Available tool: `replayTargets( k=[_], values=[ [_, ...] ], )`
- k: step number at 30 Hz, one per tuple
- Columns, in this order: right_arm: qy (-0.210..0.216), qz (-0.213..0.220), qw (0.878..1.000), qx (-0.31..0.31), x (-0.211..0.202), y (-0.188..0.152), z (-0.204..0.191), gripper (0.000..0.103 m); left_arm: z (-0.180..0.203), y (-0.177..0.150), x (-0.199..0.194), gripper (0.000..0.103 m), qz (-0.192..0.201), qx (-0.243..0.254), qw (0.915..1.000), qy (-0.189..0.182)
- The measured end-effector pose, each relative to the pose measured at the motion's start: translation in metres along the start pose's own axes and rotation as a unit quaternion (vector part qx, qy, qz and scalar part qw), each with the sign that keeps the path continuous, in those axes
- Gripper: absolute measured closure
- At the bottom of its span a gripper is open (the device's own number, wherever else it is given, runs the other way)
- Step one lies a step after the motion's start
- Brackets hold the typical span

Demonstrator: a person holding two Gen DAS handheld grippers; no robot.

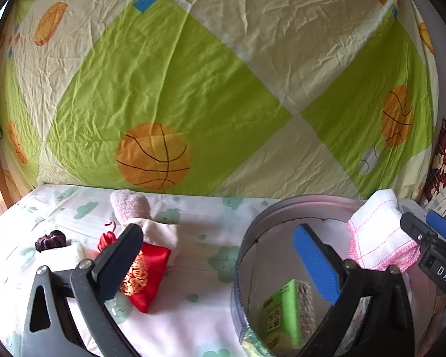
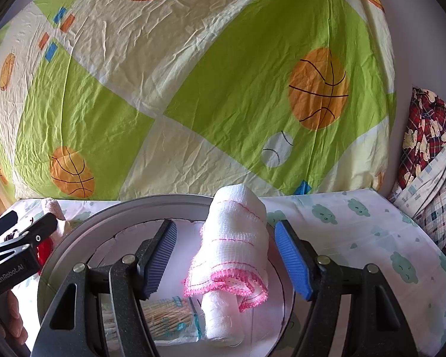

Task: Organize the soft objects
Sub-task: 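Withdraw both tools from the tin back toward the remaining items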

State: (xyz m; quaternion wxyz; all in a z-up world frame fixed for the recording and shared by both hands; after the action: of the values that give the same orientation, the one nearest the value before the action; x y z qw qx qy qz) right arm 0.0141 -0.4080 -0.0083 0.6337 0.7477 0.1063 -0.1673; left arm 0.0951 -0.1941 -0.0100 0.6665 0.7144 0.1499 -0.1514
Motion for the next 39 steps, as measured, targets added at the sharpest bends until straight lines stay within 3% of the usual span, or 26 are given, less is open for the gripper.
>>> replayTargets(
  k=[5, 14, 21, 32, 36, 39],
  values=[
    [-0.009, 0.008, 1.000, 0.006, -0.003, -0.003, -0.003, 0.032, -0.018, 0.002, -0.008, 0.000, 0.039, 0.006, 0.9989, 0.026],
    [-0.050, 0.042, 0.998, -0.025, -0.017, -0.004, -0.016, 0.032, -0.040, -0.007, -0.014, 0.000, 0.063, 0.019, 0.9966, 0.049],
    [-0.045, 0.089, 0.995, -0.026, -0.040, -0.005, -0.034, 0.032, -0.055, -0.009, -0.018, 0.000, 0.064, 0.008, 0.9971, 0.040],
    [-0.104, 0.172, 0.979, -0.035, -0.085, 0.005, -0.043, 0.032, -0.072, -0.014, -0.026, 0.000, 0.062, -0.001, 0.9978, 0.024],
    [-0.073, 0.177, 0.981, 0.020, -0.088, 0.002, -0.046, 0.032, -0.081, -0.017, -0.024, 0.000, 0.053, -0.002, 0.9985, 0.016],
    [-0.070, 0.173, 0.982, 0.018, -0.084, -0.002, -0.055, 0.032, -0.087, -0.019, -0.020, 0.000, 0.045, 0.005, 0.9990, 0.009]
  ],
)
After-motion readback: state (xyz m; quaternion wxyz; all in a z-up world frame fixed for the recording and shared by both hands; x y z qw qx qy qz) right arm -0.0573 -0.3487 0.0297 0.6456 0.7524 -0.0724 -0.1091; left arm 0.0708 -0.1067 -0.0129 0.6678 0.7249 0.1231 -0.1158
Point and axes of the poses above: each gripper's, at about its wrist camera, not at the fingertips, and x roughly the way its jaws point, z to its right, y to its top, the point moved 9 cm from there along x, roughly the way its jaws point, and after that the axes turned 14 degrees about y, right-handed, at the moved point
